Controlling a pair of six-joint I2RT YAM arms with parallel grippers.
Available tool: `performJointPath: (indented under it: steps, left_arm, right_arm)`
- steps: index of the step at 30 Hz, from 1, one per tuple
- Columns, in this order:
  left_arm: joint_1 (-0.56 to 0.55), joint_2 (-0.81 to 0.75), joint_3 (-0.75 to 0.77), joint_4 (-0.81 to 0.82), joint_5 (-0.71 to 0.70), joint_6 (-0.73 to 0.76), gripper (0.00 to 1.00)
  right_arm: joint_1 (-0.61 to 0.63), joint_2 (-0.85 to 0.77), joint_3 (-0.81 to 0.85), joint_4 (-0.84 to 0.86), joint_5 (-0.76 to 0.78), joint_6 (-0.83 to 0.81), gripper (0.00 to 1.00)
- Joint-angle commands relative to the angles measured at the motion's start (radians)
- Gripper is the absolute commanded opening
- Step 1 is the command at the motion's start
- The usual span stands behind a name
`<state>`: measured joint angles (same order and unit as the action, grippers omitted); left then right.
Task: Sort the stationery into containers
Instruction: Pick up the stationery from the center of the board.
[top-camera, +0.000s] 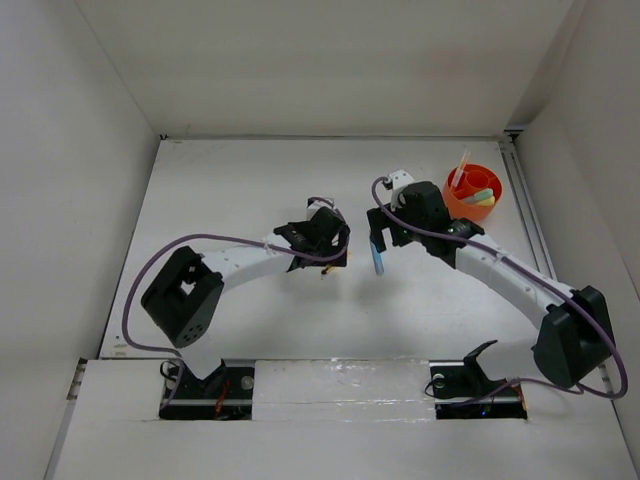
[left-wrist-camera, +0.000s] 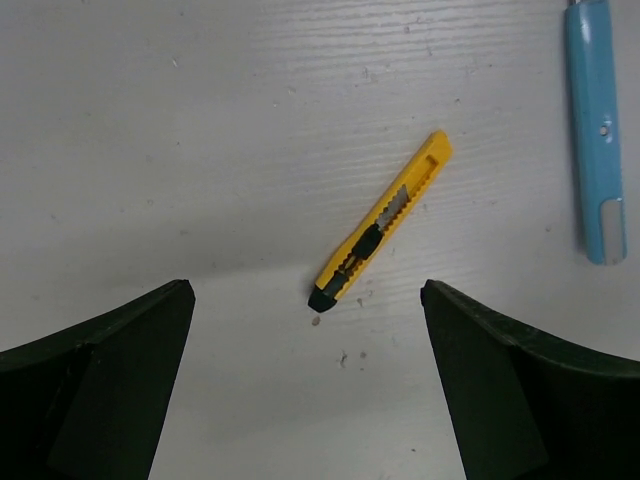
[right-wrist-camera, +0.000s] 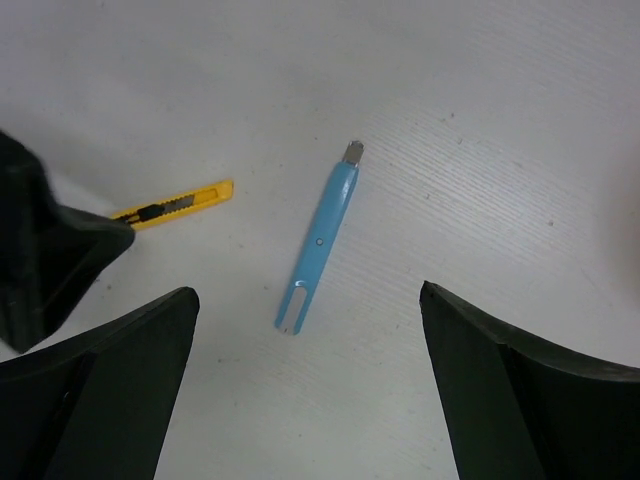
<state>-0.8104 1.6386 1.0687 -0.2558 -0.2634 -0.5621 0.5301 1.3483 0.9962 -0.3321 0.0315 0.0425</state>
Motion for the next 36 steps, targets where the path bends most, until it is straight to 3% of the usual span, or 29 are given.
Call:
performJointPath:
  steps: [1,4,16,17,21,26,28,31,36]
  left_arm:
    - [-0.004,0.071,0.043,-0.03,-0.025,0.06,0.95]
    - [-0.004,0.118,0.054,-0.03,-0.025,0.073,0.95]
    - [-0.023,0.211,0.089,-0.039,0.023,0.133,0.68]
    - [-0.023,0.22,0.089,-0.049,0.023,0.133,0.59]
    - [-0.042,0.221,0.087,-0.049,0.023,0.133,0.48]
    - [-0.042,0.251,0.066,-0.04,0.081,0.122,0.1]
    - [-0.042,0.251,0.057,-0.017,0.116,0.131,0.02]
    - [-0.042,0.26,0.057,0.003,0.139,0.131,0.0]
    - [-0.042,0.118,0.007,0.064,0.069,0.122,0.0]
  right_arm:
    - [0.007,-0.079,-0.016,0.013,-0.035,-0.001,0.98]
    - [0.027,-0.15,-0.025,0.013,0.005,-0.001,0.98]
    - [0.007,-0.282,-0.044,-0.007,0.009,-0.021,0.96]
    - [-0.004,-0.282,-0.044,-0.007,-0.001,-0.021,0.96]
    - [-0.013,-0.273,-0.044,0.002,-0.021,-0.021,0.96]
    - [-0.048,-0.264,-0.063,0.05,-0.086,-0.001,0.96]
    - [-0.099,-0.264,-0.085,0.091,-0.194,0.025,0.96]
    - [-0.16,-0.264,-0.139,0.186,-0.338,0.065,0.95]
    - [-0.171,-0.244,-0.127,0.209,-0.337,0.065,0.94]
